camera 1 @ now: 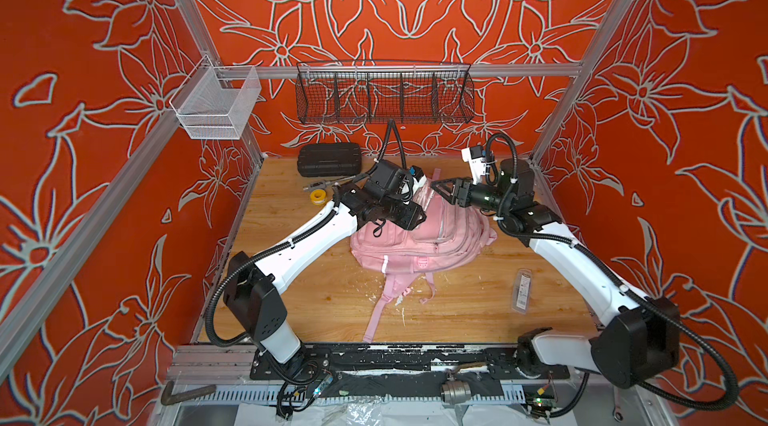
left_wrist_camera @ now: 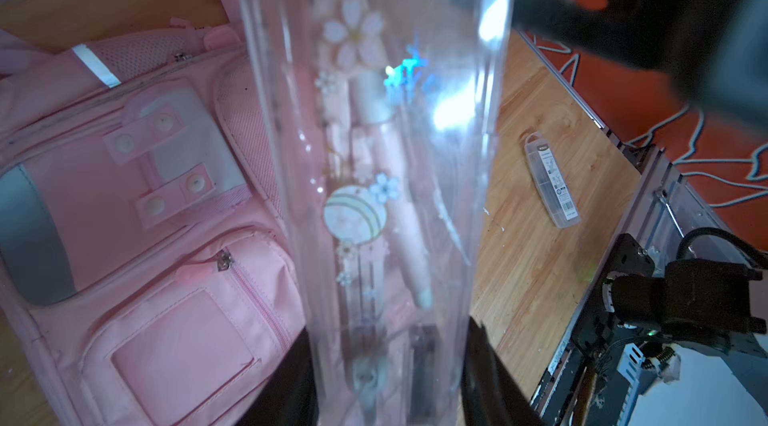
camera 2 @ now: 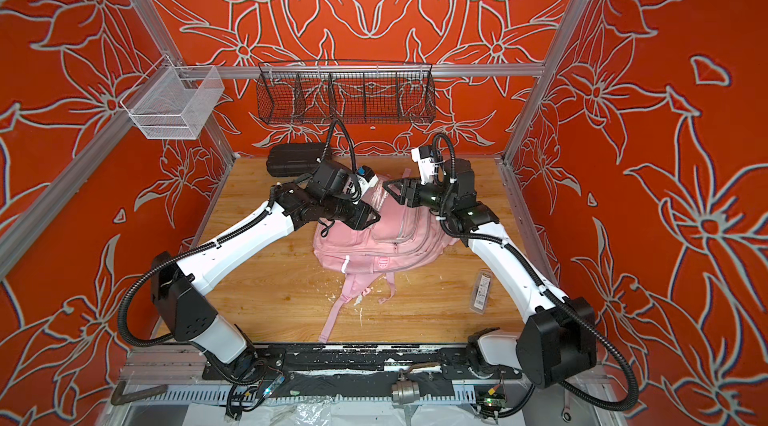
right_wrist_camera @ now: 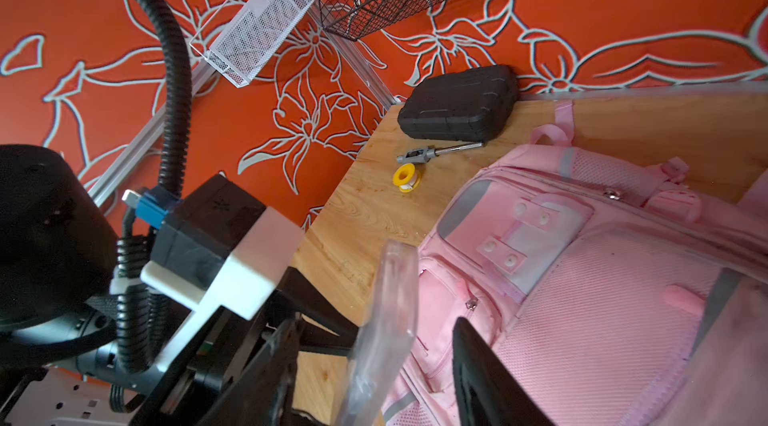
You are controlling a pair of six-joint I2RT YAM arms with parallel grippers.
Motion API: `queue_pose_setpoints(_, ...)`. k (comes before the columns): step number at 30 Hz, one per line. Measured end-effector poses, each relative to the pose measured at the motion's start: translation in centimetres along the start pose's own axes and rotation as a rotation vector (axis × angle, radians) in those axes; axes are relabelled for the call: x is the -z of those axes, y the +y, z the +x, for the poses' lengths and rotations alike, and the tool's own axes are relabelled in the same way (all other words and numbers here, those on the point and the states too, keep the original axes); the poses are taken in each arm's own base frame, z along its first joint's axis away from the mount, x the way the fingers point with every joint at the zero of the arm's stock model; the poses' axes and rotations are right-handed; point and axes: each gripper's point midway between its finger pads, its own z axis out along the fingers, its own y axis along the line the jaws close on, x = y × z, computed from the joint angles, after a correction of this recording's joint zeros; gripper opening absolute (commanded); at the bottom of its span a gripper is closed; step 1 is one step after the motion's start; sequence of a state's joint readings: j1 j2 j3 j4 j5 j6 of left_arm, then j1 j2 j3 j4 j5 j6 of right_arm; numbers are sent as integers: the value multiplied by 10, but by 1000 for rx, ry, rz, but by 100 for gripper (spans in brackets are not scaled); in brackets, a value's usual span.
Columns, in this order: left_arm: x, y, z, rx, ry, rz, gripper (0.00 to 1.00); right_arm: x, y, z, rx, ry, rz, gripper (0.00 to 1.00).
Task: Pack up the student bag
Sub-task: 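Grasp the pencil case with the right gripper while the left gripper releases it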
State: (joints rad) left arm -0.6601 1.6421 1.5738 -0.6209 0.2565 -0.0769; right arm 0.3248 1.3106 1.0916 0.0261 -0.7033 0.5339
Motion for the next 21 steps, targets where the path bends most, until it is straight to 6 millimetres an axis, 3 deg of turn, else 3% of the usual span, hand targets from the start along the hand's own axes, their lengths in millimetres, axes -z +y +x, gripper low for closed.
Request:
queue_pose_setpoints(8, -4, 0, -12, 6, -21, -22, 41, -12, -13, 25, -76, 39, 41, 56)
queue_pose_setpoints(13, -3, -1, -17, 13, -37, -28, 42, -13, -20, 30, -113, 36, 55, 45)
queue_pose_setpoints(21, -5, 0, -17, 16, -37, -36, 43, -15, -14, 23, -152, -1, 16, 28)
